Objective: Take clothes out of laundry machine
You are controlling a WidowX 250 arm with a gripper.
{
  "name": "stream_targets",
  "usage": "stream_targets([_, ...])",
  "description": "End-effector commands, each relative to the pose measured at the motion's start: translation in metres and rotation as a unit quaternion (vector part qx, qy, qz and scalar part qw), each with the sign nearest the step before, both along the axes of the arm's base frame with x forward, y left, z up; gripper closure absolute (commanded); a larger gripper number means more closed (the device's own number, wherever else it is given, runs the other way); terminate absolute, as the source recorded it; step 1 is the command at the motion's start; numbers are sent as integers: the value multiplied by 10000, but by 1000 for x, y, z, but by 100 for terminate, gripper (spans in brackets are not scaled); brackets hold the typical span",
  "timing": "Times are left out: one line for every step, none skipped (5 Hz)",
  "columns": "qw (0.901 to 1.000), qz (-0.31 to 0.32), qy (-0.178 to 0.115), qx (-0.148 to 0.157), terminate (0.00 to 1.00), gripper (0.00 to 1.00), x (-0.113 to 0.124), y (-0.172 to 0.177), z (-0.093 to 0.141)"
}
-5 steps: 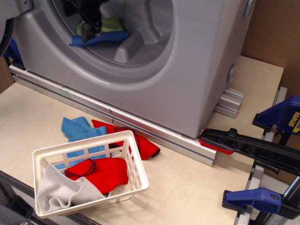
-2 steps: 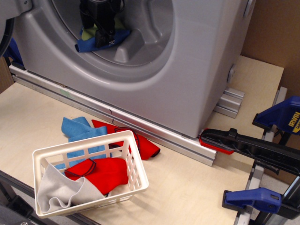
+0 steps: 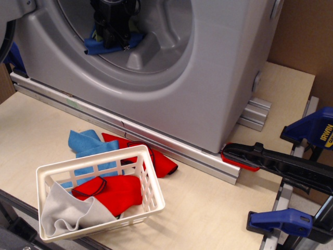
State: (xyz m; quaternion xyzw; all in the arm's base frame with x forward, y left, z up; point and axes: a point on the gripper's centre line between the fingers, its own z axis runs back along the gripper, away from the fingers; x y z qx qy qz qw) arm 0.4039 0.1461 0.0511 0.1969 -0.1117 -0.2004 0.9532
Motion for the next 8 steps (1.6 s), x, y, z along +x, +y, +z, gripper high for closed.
stream_targets([9949, 633, -780, -73, 0, 100, -27, 2, 66])
stream_targets([9902, 1078, -609, -641, 0, 100, -62, -7, 67])
stream_targets([9868, 1063, -341, -1175, 0, 100, -98, -31, 55])
stream_targets([9878, 695, -2, -1395, 0, 100, -126, -60, 26])
stream_targets([9904, 324, 229, -1322, 0, 100, -143, -86, 10])
stream_targets([9883, -457, 191, -1440, 0, 100, -158, -113, 1])
stream_targets([9856, -652, 383, -1511, 0, 100, -167, -129, -4])
stream_targets([9830, -309, 569, -1721, 0, 100, -182, -124, -16])
